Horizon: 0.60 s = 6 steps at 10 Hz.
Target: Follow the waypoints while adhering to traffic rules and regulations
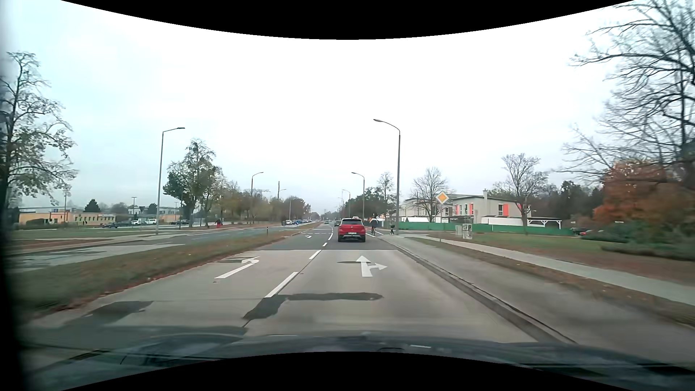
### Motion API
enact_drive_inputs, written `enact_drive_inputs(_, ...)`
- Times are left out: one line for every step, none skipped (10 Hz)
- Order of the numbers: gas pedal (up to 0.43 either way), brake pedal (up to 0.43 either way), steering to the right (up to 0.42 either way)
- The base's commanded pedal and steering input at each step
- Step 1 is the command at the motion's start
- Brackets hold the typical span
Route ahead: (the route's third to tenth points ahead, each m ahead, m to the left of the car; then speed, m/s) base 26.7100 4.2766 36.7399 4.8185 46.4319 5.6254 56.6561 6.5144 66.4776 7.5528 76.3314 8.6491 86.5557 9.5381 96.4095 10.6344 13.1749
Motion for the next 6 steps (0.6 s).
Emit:
enact_drive_inputs(0.209, 0.000, -0.017)
enact_drive_inputs(0.209, 0.000, -0.017)
enact_drive_inputs(0.209, 0.000, -0.017)
enact_drive_inputs(0.197, 0.000, -0.017)
enact_drive_inputs(0.189, 0.000, -0.017)
enact_drive_inputs(0.189, 0.000, -0.017)
